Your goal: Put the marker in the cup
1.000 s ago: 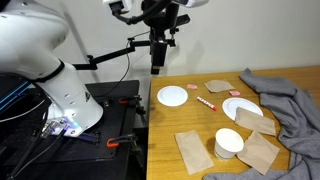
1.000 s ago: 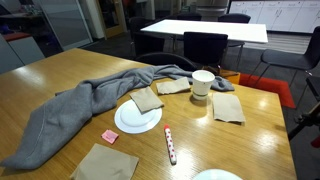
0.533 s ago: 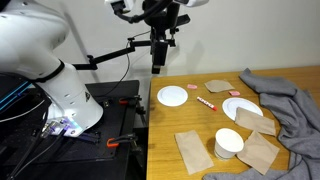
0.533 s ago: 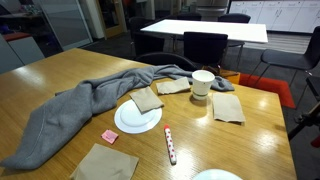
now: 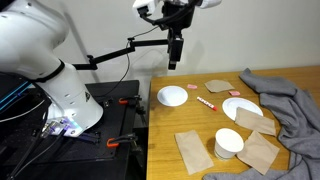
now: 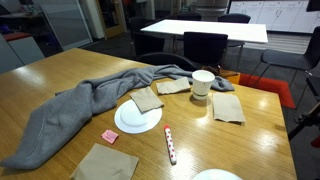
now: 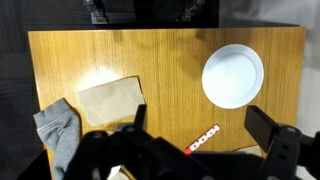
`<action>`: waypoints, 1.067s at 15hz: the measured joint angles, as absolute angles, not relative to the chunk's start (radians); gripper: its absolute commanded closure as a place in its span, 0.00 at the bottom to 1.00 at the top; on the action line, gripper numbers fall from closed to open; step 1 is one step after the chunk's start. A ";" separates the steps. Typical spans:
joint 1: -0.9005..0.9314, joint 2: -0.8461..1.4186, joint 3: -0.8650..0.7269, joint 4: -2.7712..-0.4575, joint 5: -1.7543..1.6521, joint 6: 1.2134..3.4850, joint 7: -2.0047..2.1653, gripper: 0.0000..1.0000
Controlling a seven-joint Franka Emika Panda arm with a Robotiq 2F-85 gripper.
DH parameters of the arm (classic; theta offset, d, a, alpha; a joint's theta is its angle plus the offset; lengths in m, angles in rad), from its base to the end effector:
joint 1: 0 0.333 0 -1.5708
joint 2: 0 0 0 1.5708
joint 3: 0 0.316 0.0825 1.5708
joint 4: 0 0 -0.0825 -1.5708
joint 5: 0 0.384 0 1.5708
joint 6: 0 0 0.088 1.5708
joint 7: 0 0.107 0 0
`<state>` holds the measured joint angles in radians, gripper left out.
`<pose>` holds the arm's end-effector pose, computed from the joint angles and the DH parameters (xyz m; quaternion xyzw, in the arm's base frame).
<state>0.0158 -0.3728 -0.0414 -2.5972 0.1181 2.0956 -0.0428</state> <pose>0.3905 -0.0038 0.3722 -0.9961 0.0223 0.0627 0.0587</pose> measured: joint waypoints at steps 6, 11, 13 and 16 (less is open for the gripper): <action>0.027 -0.252 0.037 -2.545 0.163 2.211 0.170 0.00; 0.039 -0.157 0.087 -2.499 0.180 2.290 0.352 0.00; 0.045 -0.115 0.100 -2.479 0.188 2.324 0.426 0.00; 0.060 -0.046 0.111 -2.448 0.215 2.386 0.513 0.00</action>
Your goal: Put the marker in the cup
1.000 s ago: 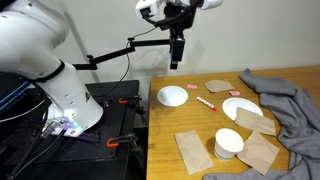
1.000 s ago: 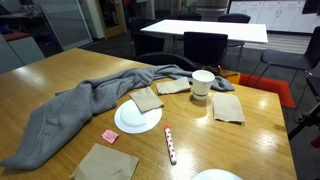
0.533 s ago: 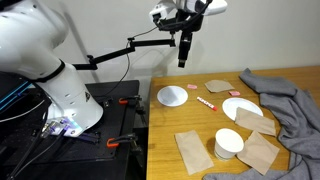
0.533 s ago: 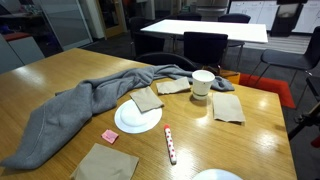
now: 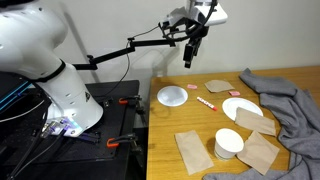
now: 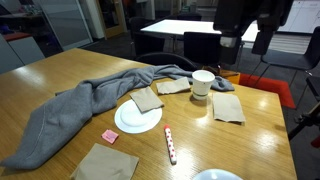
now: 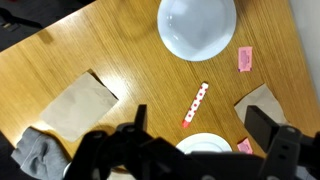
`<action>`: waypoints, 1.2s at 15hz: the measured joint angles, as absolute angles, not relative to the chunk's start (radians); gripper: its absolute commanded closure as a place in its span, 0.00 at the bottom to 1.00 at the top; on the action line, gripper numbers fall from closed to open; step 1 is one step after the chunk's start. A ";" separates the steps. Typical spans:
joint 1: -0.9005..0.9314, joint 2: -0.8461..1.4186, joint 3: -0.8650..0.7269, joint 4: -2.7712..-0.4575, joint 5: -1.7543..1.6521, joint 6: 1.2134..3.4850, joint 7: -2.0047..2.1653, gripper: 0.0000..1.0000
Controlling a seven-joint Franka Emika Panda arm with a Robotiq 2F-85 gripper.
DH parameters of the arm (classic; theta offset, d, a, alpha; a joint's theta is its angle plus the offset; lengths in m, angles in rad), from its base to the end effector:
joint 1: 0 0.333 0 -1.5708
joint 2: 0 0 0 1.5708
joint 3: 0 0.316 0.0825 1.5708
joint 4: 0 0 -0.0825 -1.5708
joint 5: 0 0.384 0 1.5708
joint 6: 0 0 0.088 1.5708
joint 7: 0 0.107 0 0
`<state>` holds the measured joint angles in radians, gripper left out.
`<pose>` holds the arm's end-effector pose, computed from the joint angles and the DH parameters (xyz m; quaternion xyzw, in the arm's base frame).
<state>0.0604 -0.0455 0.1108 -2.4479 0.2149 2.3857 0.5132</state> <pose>0.4668 0.0826 0.3158 -0.9665 0.2468 0.0314 0.0636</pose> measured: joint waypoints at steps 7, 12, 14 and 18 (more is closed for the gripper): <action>0.112 0.130 0.120 -2.400 0.228 2.607 0.676 0.00; 0.143 0.261 0.100 -2.345 0.204 2.671 0.759 0.00; 0.155 0.313 0.084 -2.315 0.196 2.676 0.770 0.00; 0.185 0.414 0.041 -2.253 0.162 2.690 0.774 0.00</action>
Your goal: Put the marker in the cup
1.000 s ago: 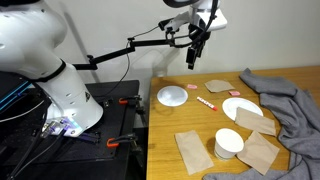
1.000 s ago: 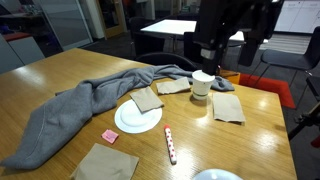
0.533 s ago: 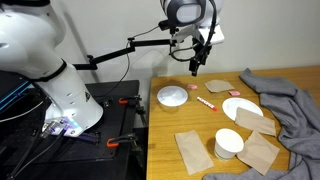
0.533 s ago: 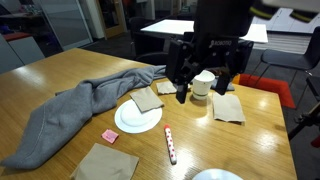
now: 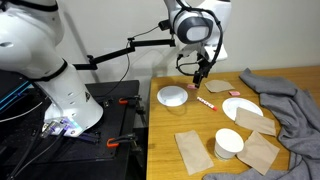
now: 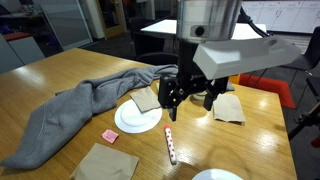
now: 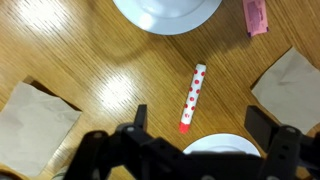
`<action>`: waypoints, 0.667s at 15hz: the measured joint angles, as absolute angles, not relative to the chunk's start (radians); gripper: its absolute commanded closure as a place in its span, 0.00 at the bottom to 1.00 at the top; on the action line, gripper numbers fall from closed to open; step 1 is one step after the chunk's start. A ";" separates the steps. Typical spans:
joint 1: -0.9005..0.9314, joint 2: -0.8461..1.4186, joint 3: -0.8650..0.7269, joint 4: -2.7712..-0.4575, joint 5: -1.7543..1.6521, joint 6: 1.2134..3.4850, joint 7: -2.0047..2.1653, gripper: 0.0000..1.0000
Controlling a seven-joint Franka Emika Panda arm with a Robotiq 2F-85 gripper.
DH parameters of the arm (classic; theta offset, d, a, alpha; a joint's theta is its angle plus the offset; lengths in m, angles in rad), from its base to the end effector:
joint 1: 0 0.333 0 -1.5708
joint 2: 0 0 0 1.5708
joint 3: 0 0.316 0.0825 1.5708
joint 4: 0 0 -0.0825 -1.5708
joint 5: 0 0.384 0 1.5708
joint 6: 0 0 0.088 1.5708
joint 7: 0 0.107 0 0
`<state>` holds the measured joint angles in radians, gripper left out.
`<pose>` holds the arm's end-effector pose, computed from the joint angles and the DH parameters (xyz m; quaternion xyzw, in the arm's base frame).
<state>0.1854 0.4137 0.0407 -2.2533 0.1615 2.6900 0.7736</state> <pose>0.5288 0.1169 0.1803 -0.9391 0.3405 0.0114 0.0441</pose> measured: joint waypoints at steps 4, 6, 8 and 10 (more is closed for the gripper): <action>0.236 0.511 -0.019 -2.189 0.114 2.706 0.794 0.00; 0.254 0.554 -0.034 -2.160 0.104 2.715 0.794 0.00; 0.271 0.592 -0.045 -2.134 0.100 2.735 0.794 0.00; 0.282 0.626 -0.050 -2.113 0.100 2.754 0.794 0.00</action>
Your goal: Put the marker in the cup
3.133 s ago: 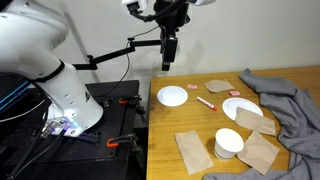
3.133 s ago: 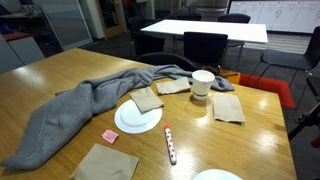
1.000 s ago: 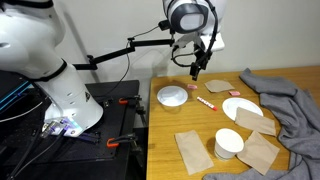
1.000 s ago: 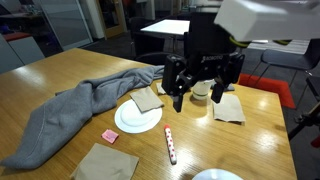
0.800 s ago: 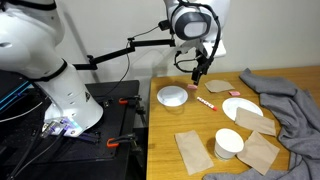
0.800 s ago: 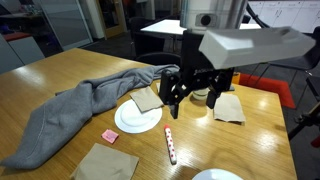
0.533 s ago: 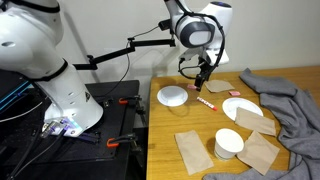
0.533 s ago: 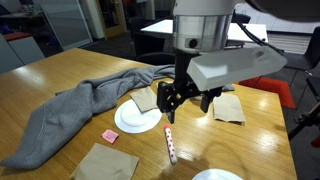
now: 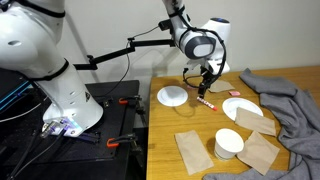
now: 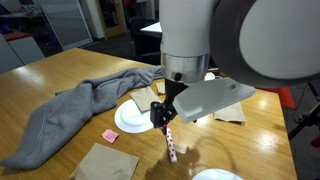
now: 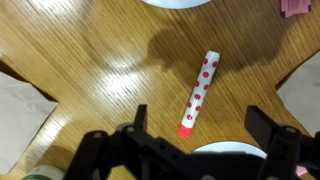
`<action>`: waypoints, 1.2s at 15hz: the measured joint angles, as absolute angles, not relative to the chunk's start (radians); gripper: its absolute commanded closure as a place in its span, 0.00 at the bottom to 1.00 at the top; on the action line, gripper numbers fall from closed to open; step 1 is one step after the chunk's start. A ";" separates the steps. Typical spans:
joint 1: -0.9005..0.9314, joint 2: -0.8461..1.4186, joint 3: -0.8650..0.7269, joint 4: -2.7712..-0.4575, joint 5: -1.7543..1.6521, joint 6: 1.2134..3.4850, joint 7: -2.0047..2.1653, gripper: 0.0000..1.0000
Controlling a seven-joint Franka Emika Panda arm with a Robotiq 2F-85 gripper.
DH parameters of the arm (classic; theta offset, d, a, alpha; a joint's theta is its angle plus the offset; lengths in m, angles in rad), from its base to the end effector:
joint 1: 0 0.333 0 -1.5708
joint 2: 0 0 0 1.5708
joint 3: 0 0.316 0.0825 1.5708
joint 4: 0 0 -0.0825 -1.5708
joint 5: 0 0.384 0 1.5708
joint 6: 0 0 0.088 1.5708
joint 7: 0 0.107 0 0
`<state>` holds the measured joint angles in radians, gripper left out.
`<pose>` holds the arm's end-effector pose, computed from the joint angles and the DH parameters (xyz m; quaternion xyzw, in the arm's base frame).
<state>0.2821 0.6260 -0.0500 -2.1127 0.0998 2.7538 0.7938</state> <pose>0.5540 0.1257 0.1146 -0.9485 0.3165 -0.0051 0.0082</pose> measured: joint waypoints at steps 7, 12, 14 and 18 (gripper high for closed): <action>0.293 0.719 -0.060 -2.047 0.100 2.783 0.793 0.00; 0.298 0.779 -0.087 -1.994 0.100 2.783 0.793 0.00; 0.298 0.800 -0.092 -1.975 0.100 2.783 0.793 0.00; 0.298 0.839 -0.094 -1.941 0.100 2.783 0.792 0.26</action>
